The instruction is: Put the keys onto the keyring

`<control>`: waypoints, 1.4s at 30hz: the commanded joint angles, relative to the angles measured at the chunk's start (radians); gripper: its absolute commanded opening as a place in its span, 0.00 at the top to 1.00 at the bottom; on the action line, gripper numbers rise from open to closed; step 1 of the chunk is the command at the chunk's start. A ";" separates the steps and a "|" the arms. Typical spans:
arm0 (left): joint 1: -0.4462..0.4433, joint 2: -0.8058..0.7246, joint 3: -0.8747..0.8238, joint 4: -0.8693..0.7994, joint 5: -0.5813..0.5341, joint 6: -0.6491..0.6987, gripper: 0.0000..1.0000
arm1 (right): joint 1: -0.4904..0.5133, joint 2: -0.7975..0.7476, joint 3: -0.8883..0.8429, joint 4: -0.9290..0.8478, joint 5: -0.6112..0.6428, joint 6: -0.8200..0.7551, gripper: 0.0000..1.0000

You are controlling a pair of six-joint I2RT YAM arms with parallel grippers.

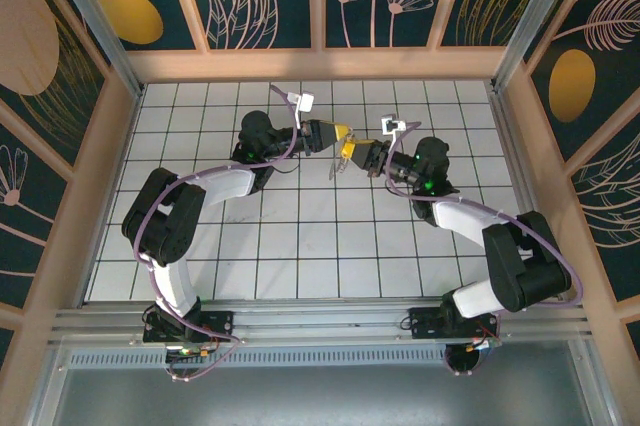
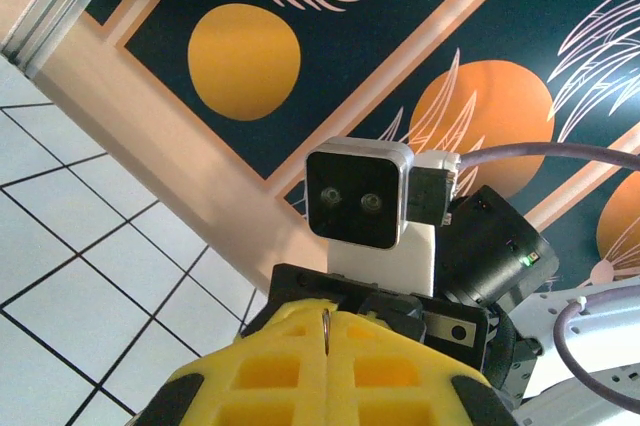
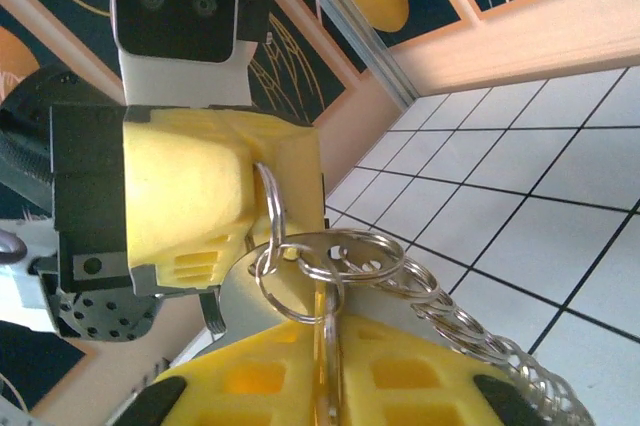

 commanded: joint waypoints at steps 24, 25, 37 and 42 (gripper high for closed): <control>-0.011 -0.040 -0.033 0.139 -0.072 -0.044 1.00 | 0.059 0.015 0.033 -0.052 -0.061 -0.055 1.00; -0.012 -0.038 -0.034 0.143 -0.073 -0.046 1.00 | 0.059 0.018 0.036 -0.050 -0.062 -0.051 1.00; -0.016 -0.060 -0.080 0.207 -0.151 -0.083 1.00 | -0.050 -0.126 -0.102 -0.053 -0.049 -0.023 0.64; -0.018 -0.060 -0.101 0.266 -0.193 -0.128 1.00 | -0.114 -0.241 -0.145 -0.054 0.006 0.022 0.60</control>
